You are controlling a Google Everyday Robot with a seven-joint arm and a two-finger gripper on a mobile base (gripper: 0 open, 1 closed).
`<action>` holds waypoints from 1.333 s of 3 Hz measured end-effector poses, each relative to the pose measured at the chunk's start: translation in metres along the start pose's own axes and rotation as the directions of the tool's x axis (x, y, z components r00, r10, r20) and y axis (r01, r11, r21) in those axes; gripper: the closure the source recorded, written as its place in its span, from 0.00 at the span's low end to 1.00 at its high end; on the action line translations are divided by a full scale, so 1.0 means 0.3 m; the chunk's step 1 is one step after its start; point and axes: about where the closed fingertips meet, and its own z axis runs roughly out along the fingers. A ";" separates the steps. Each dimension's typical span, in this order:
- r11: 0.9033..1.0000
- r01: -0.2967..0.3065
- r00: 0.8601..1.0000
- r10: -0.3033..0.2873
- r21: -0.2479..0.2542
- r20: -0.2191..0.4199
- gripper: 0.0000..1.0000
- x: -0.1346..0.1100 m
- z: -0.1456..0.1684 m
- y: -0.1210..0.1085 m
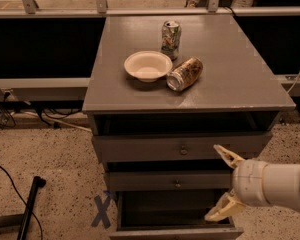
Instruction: Close bottom drawer
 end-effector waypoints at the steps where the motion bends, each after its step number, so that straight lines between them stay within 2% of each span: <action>1: 0.998 0.062 0.997 -0.064 0.033 0.052 0.00 0.018 0.192 0.038; 2: 0.998 0.042 0.994 -0.047 0.053 0.096 0.00 0.093 0.366 0.091; 3: 1.000 -0.008 0.994 0.007 0.004 0.113 0.00 0.214 0.488 0.161; 4: 0.999 -0.037 0.984 0.041 -0.026 0.176 0.00 0.309 0.542 0.203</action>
Offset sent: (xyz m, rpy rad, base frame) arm 0.0334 0.0680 -0.1717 0.1278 -0.1112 0.0121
